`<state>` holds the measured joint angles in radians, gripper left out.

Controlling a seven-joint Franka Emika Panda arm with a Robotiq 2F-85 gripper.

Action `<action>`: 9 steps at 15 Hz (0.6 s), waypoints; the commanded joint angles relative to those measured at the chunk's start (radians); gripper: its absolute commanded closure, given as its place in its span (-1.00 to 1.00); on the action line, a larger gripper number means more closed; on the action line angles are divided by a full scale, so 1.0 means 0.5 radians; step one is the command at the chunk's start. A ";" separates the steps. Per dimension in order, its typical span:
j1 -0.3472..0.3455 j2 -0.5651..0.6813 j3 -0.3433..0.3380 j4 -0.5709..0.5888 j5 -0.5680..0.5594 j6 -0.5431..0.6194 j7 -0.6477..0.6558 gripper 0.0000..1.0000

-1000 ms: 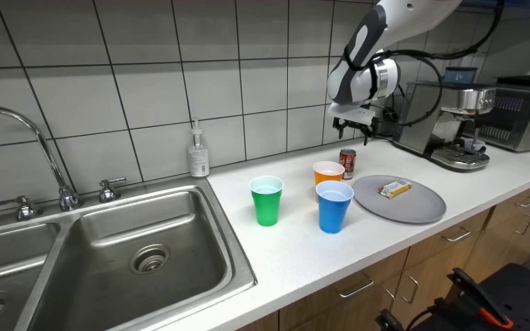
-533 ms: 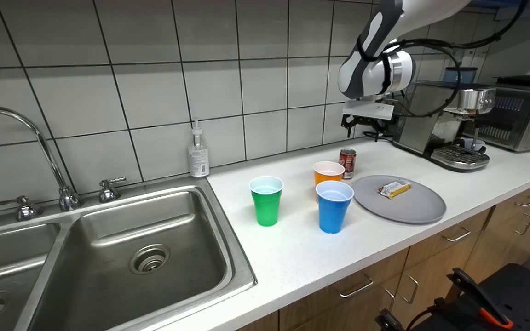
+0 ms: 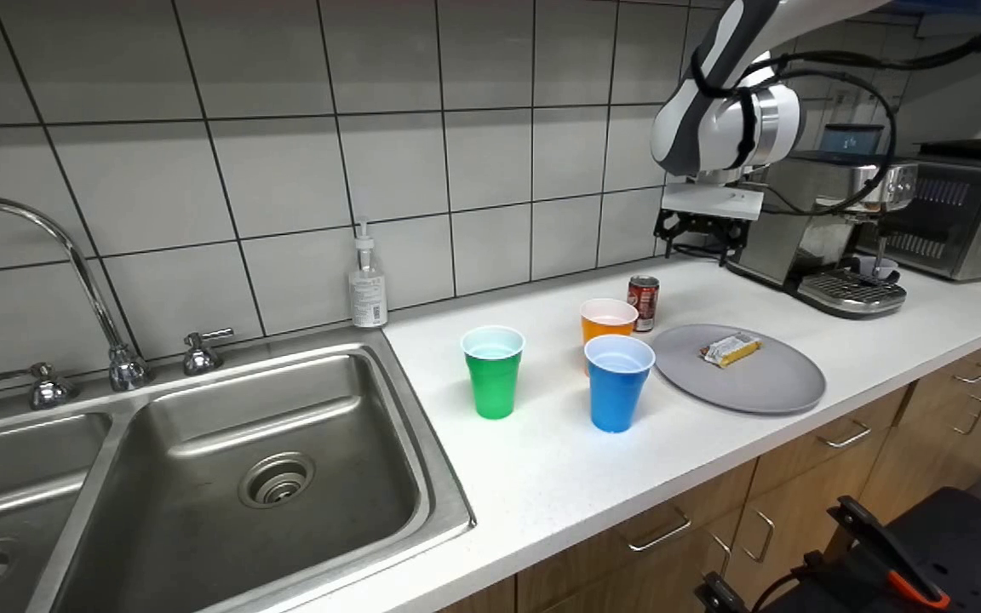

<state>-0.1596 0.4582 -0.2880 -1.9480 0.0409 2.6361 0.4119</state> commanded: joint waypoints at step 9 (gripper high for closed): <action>-0.020 -0.207 -0.063 -0.326 0.098 -0.041 0.045 -1.00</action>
<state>-0.1678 0.3980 -0.3145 -2.0677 0.0837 2.6330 0.4186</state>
